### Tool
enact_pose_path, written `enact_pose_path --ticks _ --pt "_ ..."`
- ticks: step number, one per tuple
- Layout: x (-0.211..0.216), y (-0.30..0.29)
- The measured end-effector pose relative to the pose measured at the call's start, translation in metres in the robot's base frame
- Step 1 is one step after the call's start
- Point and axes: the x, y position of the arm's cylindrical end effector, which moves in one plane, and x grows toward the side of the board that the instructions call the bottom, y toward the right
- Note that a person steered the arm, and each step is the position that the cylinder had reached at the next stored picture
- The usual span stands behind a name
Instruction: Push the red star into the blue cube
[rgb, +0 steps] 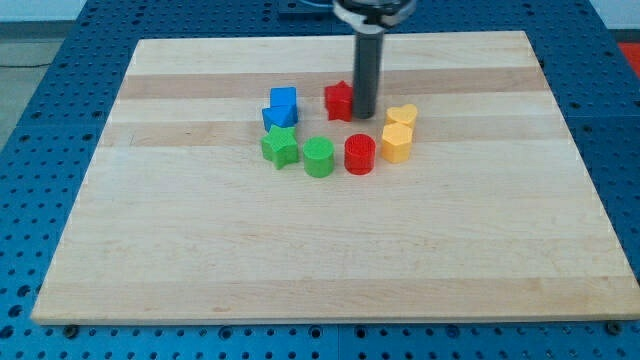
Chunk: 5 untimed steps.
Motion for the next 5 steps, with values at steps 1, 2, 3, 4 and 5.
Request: enact_pose_path --ticks 1,2,3,4,5 --pt "-0.012 -0.001" --pt "-0.038 0.034" --pt "-0.042 0.013" --pt "-0.042 -0.013" --pt "-0.034 -0.029"
